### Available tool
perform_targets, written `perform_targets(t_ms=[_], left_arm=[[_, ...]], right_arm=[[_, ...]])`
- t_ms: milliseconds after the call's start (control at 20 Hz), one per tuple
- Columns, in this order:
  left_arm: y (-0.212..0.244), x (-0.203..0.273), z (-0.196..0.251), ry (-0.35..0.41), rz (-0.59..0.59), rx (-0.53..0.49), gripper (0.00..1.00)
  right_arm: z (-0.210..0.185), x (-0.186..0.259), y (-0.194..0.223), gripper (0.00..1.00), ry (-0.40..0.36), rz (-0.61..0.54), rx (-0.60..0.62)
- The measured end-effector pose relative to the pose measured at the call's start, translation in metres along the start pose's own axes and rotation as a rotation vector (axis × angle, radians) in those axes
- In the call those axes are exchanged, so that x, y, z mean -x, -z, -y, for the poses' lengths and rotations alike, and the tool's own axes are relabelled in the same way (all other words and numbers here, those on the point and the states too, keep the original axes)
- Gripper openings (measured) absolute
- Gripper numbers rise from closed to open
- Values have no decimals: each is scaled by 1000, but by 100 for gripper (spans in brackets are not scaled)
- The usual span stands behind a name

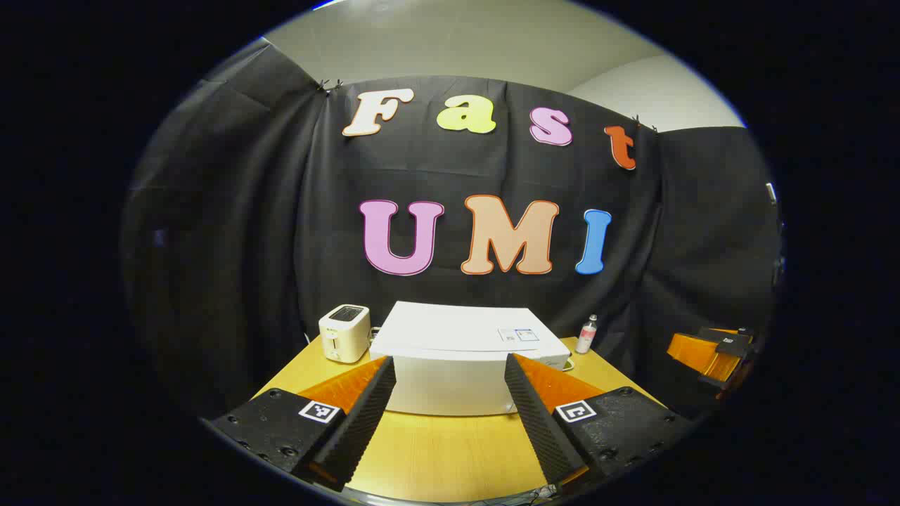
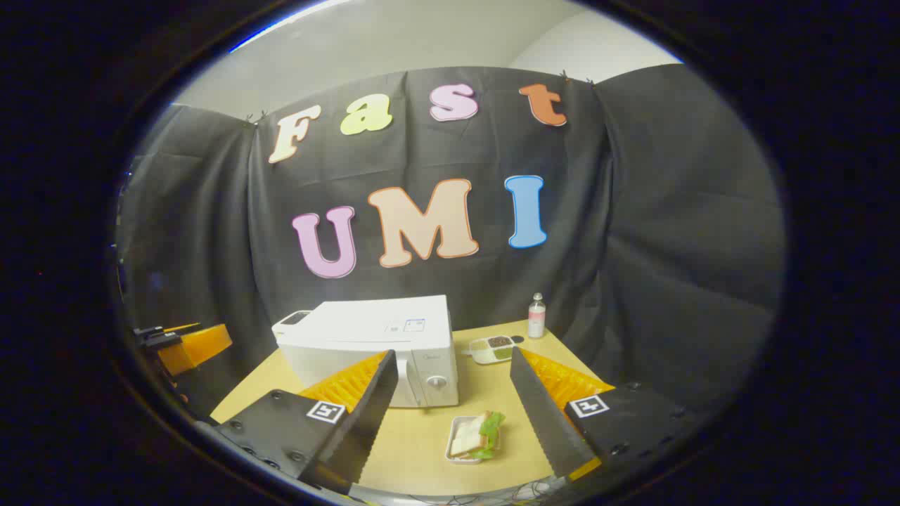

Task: Open the microwave oven with the left hand, put the food in, and close the microwave oven.

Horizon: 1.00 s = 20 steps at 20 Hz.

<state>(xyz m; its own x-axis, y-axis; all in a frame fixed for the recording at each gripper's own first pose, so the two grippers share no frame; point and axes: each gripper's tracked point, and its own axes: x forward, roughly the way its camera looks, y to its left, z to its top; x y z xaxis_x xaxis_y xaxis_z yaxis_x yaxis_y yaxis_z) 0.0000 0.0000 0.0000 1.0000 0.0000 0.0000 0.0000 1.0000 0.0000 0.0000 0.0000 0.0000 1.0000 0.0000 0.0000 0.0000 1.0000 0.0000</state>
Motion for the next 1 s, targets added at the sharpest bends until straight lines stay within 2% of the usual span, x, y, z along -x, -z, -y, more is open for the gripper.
perform_targets(t_ms=[50,150,350,500,750,1000], left_arm=[[2,-2,4,4,-4,13,93],[4,-6,10,3,-13,36,96],[11,-14,8,-35,-31,41,96],[14,-15,11,-25,-35,60,96],[28,-19,4,-54,-68,74,96],[39,-30,17,-30,-104,92,96]], right_arm=[[2,-1,-1,92,-4,-1,-1],[6,-4,-1,92,-11,-11,-4],[14,-10,0,92,-27,-31,-21],[20,-16,2,92,-28,-39,-15],[23,-23,3,92,-44,-40,-27],[30,-30,5,92,-40,-45,-28]])
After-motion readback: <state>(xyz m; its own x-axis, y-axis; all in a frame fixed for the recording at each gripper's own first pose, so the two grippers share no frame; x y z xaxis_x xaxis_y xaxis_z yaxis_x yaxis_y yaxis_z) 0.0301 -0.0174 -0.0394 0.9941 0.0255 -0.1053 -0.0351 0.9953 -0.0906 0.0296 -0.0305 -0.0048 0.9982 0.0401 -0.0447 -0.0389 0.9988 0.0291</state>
